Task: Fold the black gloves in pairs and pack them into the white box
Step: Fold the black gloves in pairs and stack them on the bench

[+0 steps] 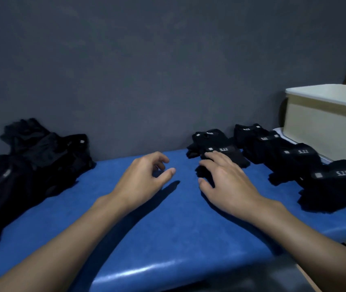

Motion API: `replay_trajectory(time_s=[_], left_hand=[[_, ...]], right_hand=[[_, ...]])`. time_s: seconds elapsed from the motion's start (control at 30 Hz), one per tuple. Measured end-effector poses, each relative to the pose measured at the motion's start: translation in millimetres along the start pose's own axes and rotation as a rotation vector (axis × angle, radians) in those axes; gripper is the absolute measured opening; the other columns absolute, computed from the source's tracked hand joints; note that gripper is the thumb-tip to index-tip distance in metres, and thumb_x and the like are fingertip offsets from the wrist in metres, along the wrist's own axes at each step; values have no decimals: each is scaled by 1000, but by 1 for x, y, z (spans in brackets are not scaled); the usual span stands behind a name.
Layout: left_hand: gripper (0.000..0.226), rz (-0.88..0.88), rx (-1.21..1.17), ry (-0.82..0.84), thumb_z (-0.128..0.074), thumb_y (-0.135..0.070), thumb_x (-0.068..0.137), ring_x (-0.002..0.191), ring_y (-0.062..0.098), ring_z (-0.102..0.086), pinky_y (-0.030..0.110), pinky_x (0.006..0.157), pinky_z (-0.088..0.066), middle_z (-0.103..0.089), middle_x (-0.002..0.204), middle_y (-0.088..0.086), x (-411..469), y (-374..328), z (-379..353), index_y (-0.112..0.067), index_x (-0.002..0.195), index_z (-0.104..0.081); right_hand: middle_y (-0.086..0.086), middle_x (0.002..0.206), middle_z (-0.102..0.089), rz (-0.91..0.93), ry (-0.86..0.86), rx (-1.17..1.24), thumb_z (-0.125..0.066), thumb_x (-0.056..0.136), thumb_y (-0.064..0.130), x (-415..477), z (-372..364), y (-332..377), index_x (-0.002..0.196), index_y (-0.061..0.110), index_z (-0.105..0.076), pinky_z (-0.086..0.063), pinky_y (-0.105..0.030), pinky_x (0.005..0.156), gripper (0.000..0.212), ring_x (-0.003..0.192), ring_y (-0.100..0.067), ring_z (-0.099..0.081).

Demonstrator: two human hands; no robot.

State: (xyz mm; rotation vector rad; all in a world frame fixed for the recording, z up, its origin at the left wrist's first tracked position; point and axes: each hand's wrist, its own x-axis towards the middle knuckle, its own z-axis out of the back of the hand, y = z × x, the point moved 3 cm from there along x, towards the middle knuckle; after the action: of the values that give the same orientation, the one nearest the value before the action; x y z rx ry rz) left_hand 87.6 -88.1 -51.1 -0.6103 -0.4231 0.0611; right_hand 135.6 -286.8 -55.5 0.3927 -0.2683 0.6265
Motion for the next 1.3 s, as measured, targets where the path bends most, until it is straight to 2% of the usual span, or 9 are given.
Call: replay_trajectory(time_s=[0.2, 0.4, 0.63, 0.77, 0.83, 0.93, 1.13, 1.23, 1.3], left_hand=[[27, -35, 190, -88, -65, -49, 89, 102, 9, -57, 40, 94, -47, -62, 99, -17, -32, 40, 61, -28, 106, -67], [29, -40, 290, -249, -58, -49, 86, 96, 16, -57, 45, 90, -48, -62, 97, -13, -40, 72, 121, -27, 101, -67], [25, 5, 519, -335, -67, -35, 89, 114, 19, -53, 37, 103, -34, -61, 113, -7, -44, 113, 161, -22, 110, -68], [33, 46, 615, -281, -66, -37, 89, 125, 18, -49, 40, 115, -23, -56, 122, -3, -44, 129, 167, -23, 119, -66], [39, 85, 615, -248, -63, -40, 90, 130, 17, -44, 38, 114, -22, -53, 129, -4, -43, 136, 166, -25, 127, -61], [45, 123, 606, -216, -58, -43, 93, 131, 16, -43, 36, 111, -26, -52, 134, -5, -39, 144, 165, -26, 134, -55], [43, 160, 585, -205, -55, -43, 94, 131, 17, -42, 38, 110, -28, -54, 133, -6, -35, 148, 164, -26, 134, -55], [43, 173, 569, -193, -55, -42, 95, 130, 17, -42, 38, 110, -29, -55, 133, -6, -35, 149, 163, -26, 134, -55], [42, 178, 562, -190, -54, -42, 95, 130, 17, -43, 38, 110, -28, -54, 133, -6, -35, 148, 164, -27, 135, -54]], right_hand=[[4, 151, -36, 129, -42, -4, -50, 93, 31, 22, -19, 58, 137, 21, -49, -7, -28, 118, 45, 147, -11, -15], [7, 137, -45, 206, 19, 126, -52, 92, 28, 63, -38, 128, 131, 20, -53, -25, -29, 111, 39, 134, -11, -34], [3, 132, -51, 232, 135, 277, -51, 93, 27, 98, -78, 200, 130, 22, -52, -36, -39, 107, 37, 127, -18, -42], [-2, 133, -49, 287, 201, 376, -52, 91, 23, 115, -96, 229, 138, 31, -42, -35, -44, 107, 49, 128, -23, -39], [0, 139, -44, 278, 190, 414, -52, 90, 22, 129, -100, 238, 140, 36, -40, -33, -45, 110, 54, 131, -23, -35], [3, 141, -42, 265, 199, 502, -52, 88, 19, 148, -104, 246, 136, 40, -47, -33, -44, 112, 52, 132, -20, -35], [10, 153, -30, 297, 250, 489, -47, 92, 7, 160, -113, 251, 138, 28, -51, -20, -41, 119, 51, 141, -13, -22], [10, 152, -31, 316, 240, 477, -45, 92, 4, 162, -114, 250, 140, 22, -49, -23, -36, 118, 51, 140, -11, -25], [8, 151, -32, 318, 231, 507, -42, 91, -1, 161, -113, 249, 140, 18, -49, -29, -28, 114, 53, 136, -12, -33]])
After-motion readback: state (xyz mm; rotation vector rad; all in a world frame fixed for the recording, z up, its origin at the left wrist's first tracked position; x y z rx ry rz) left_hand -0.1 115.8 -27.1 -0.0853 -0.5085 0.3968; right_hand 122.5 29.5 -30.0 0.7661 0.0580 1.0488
